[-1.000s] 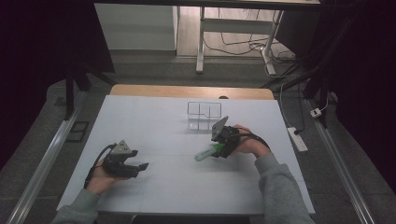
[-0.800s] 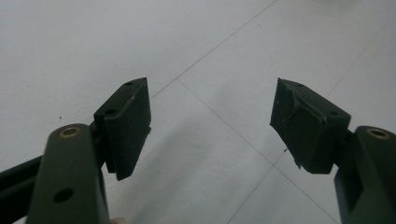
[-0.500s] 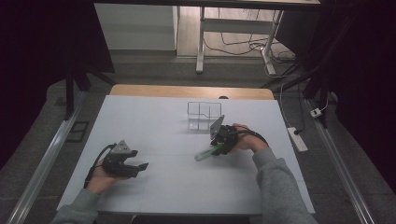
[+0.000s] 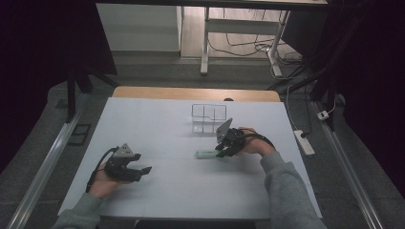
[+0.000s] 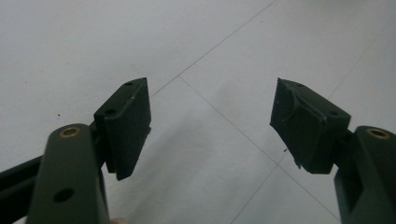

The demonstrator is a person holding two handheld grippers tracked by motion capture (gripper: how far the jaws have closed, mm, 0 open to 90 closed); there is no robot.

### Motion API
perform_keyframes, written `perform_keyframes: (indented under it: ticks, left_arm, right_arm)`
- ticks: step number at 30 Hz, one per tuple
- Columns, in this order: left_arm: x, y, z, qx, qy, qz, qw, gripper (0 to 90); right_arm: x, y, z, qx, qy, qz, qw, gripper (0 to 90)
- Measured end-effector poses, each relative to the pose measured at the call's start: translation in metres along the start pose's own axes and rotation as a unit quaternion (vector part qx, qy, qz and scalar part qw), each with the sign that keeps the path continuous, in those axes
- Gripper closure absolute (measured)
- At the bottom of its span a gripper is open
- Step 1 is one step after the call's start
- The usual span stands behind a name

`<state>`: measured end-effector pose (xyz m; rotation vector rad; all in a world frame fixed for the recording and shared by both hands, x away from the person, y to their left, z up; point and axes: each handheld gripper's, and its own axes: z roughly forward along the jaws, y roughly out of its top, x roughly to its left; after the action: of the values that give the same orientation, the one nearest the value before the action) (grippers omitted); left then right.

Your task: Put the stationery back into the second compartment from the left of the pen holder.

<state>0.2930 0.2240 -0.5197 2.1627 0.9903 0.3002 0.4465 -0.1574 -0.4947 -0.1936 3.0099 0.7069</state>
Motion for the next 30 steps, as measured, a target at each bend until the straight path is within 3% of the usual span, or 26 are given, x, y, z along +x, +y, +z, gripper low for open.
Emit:
perform_keyframes:
  ticks: [1, 3, 6, 13, 26, 30]
  left_arm:
    - [0.000, 0.000, 0.000, 0.000, 0.000, 0.000, 1.0000, 28.7]
    - [0.000, 0.000, 0.000, -0.001, 0.000, 0.002, 1.0000, 28.7]
    - [-0.001, 0.000, -0.001, -0.001, 0.001, 0.001, 1.0000, 28.7]
    - [-0.001, 0.000, -0.001, -0.003, 0.002, 0.000, 1.0000, 28.8]
    - [-0.001, 0.000, -0.003, -0.006, 0.005, 0.003, 1.0000, 28.8]
    - [-0.001, 0.000, -0.003, -0.007, 0.006, 0.003, 1.0000, 28.8]
  right_arm:
    - [0.001, -0.001, -0.006, -0.022, -0.010, 0.014, 0.9996, 66.7]
    - [0.002, 0.000, -0.010, -0.022, -0.020, 0.017, 0.9994, 66.7]
    - [0.007, 0.000, -0.016, -0.042, -0.029, 0.032, 0.9982, 66.7]
    - [0.024, 0.002, -0.024, -0.036, -0.065, 0.067, 0.9950, 66.7]
    - [0.055, 0.005, -0.029, -0.058, -0.116, 0.152, 0.9798, 66.7]
    - [0.065, 0.007, -0.026, -0.063, -0.119, 0.164, 0.9772, 66.7]
